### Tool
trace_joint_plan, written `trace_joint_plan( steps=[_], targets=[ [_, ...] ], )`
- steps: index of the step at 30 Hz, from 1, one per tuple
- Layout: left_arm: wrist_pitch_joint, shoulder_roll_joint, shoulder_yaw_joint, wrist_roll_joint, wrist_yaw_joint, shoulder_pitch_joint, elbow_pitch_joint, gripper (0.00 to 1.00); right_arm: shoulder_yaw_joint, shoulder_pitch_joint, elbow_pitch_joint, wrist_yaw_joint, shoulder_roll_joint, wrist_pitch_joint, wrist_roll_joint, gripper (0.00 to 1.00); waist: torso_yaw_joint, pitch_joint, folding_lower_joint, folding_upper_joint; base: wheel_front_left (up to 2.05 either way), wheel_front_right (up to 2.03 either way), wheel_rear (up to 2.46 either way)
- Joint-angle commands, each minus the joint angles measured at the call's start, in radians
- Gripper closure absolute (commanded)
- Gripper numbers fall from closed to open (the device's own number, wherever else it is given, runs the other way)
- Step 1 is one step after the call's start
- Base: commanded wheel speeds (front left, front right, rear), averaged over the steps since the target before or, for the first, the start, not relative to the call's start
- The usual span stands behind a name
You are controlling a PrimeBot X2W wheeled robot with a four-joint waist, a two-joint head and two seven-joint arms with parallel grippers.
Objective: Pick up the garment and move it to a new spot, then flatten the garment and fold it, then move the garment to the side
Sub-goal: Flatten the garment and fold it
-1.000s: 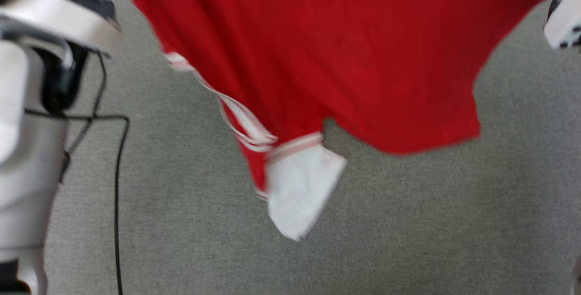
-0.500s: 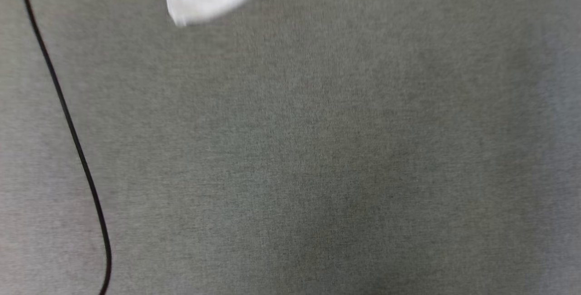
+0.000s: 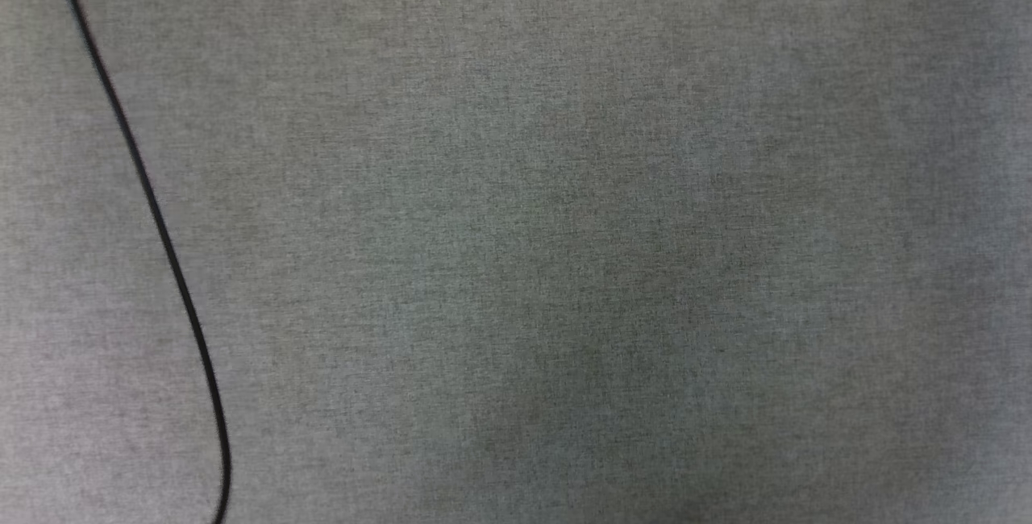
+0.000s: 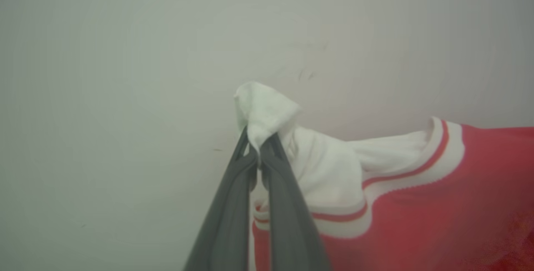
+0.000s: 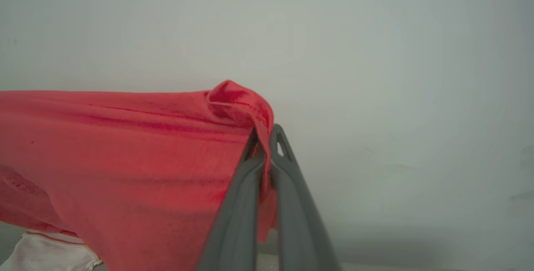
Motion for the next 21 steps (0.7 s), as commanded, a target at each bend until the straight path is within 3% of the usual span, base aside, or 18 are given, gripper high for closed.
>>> trace_joint_plan(
  steps=[1, 5, 11, 17, 21],
  targets=[
    [-0.006, 0.002, -0.006, -0.013, 0.004, 0.035, 0.020, 1.00, 0.000, 0.023, 0.027, -0.005, -0.004, -0.014, 0.008, 1.00, 0.003, -0.001, -0.0002, 0.0000, 0.00, 0.00, 0.00],
    [-0.012, -0.032, -0.055, -0.085, 0.003, 0.143, 0.045, 1.00, 0.034, 0.077, 0.128, -0.004, -0.005, -0.048, 0.028, 1.00, 0.013, -0.020, -0.0002, 0.0000, 0.00, 0.00, 0.00],
    [-0.019, -0.026, -0.147, -0.217, 0.002, 0.358, 0.003, 1.00, 0.111, 0.210, 0.229, -0.004, 0.000, -0.090, 0.092, 1.00, 0.019, -0.079, -0.0002, 0.0000, 0.00, 0.00, 0.00],
    [-0.028, 0.001, -0.203, -0.305, 0.002, 0.611, -0.077, 1.00, 0.182, 0.399, 0.256, -0.004, 0.001, -0.126, 0.181, 1.00, 0.019, -0.168, -0.0002, 0.0000, 0.00, 0.00, 0.00],
    [-0.029, 0.003, -0.171, -0.328, 0.002, 0.761, -0.159, 1.00, 0.240, 0.517, 0.232, -0.004, -0.019, -0.143, 0.237, 1.00, 0.029, -0.235, -0.0002, 0.0000, 0.00, 0.00, 0.00]
  ],
)
